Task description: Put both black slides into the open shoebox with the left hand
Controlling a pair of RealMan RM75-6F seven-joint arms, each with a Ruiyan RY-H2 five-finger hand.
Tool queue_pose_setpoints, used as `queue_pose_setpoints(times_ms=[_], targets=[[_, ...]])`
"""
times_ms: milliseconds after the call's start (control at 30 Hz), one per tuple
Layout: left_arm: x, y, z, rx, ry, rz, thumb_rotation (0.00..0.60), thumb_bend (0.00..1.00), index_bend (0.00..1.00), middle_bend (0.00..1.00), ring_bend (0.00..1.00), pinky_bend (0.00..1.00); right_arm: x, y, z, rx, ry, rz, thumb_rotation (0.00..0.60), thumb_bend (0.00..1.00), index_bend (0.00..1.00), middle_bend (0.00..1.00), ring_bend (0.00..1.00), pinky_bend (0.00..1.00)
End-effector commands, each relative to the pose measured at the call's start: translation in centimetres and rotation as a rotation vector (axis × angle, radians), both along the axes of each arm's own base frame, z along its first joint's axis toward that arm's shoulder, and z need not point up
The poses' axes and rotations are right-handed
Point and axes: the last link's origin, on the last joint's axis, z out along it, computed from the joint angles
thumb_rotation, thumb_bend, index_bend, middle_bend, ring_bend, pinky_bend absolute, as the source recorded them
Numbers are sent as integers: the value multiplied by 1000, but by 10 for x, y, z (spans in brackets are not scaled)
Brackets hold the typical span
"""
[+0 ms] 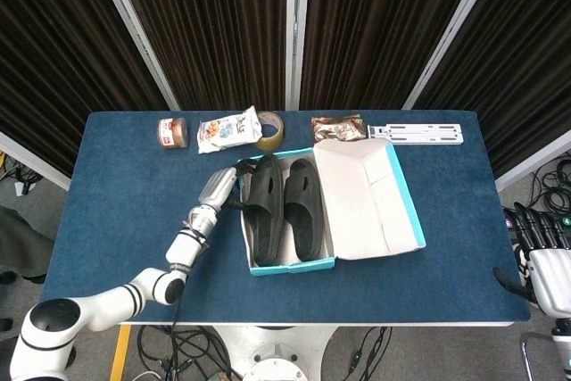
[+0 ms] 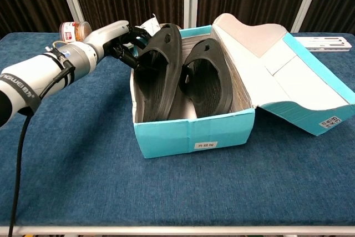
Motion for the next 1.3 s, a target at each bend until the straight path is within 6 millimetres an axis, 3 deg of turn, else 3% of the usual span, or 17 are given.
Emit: queue_pose_setpoints(times_ms=[33,333,533,667,1000,1133,1300], targets=[[-2,-3,-4,-25,28,0,600,0,435,502,211,249,0,0,0,0,0,1,600,128,0,0,0,0],[5,-8,-11,-43,99,-28,600,0,375,466,207,231,0,0,0,0,0,2,600,128,0,0,0,0],[14,-7,-4,0,123,-70,600,0,173,172,46,231,1,1,2,-2,3,3,600,130,0,0,0,0],[16,-6,3,41,201,-137,600,0,143,88,3,207,1,2,3,-2,4,5,600,134,0,0,0,0],[21,-13,38,25,434,-310,600,0,134,73,0,184,1,3,4,-1,3,11,600,146,0,0,0,0],[30,-21,54,-6,437,-357,600,1,135,74,0,176,1,4,4,-3,2,15,600,150,0,0,0,0],[43,-25,57,-76,437,-409,600,115,159,94,0,173,0,5,4,-1,-2,16,600,150,0,0,0,0]])
